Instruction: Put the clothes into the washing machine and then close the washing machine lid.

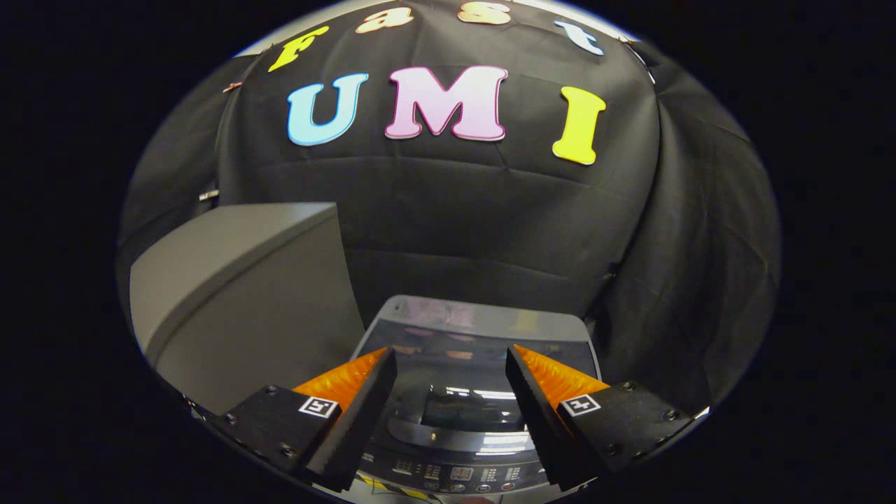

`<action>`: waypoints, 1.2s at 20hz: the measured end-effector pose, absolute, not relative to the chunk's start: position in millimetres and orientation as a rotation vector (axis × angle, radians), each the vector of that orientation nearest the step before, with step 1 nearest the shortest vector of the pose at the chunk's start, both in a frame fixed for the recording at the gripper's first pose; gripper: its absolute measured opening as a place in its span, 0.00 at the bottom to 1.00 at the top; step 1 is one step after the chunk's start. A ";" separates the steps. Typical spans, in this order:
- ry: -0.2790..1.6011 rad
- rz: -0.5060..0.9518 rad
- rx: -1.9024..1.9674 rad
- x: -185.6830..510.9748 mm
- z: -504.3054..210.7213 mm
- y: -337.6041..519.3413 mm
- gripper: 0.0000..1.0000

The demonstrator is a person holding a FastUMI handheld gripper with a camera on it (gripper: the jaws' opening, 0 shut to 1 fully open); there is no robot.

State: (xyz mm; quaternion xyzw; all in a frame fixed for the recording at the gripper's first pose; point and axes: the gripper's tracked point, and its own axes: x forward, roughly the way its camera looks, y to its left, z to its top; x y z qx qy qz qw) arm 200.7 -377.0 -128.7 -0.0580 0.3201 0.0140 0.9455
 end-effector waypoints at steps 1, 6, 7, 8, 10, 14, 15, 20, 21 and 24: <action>0.618 0.020 -0.101 209.9 -113.8 -370.3 0.99; 0.343 -0.082 -0.035 244.3 -6.8 -352.3 0.99; 0.297 -0.086 -0.015 249.9 7.2 -344.3 0.99; 0.261 -0.079 0.000 254.6 22.7 -333.2 0.99; 0.208 -0.053 0.011 255.2 48.0 -308.7 0.99; 0.122 0.011 0.022 239.2 88.5 -267.9 0.99; 0.118 0.025 0.030 233.0 92.4 -259.3 0.99; 0.129 0.054 0.048 206.4 97.5 -229.7 0.99; 0.138 0.054 0.056 202.3 94.7 -225.3 0.99; 0.154 0.060 0.059 190.5 92.0 -210.2 0.99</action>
